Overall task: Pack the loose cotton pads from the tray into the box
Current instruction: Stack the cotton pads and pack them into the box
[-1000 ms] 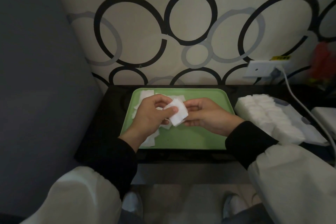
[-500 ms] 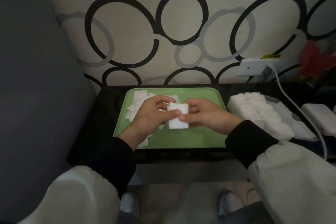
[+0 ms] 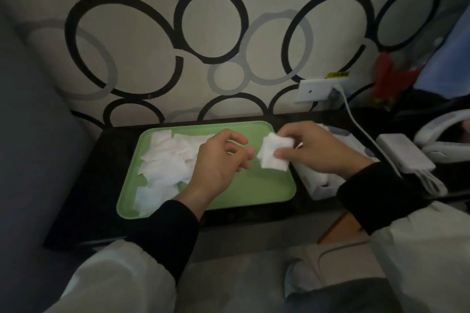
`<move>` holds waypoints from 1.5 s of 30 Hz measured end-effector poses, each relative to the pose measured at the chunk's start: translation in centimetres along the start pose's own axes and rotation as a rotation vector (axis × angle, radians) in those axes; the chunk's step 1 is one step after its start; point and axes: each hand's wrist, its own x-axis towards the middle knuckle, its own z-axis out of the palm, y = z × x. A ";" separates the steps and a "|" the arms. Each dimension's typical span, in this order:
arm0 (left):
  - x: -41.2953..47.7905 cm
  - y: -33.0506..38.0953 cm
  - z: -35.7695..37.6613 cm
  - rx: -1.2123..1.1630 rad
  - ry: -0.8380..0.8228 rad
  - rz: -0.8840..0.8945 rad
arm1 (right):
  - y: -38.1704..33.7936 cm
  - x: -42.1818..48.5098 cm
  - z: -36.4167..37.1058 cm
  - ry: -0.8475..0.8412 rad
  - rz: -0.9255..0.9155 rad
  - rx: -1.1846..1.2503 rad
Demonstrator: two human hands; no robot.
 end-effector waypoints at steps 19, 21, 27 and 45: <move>1.3 0.1 12.5 0.638 -0.270 0.176 | 8.3 -5.3 -5.4 0.021 0.153 0.169; 1.5 -0.2 12.4 0.584 -0.274 0.166 | 8.4 -4.9 -5.2 -0.040 0.150 -0.006; 1.7 -0.8 12.3 0.504 -0.271 0.155 | 7.3 -3.9 -4.7 -0.152 0.175 -0.462; 1.9 -0.3 11.1 0.350 -0.309 0.107 | 6.6 -2.9 -3.4 -0.104 0.155 -0.617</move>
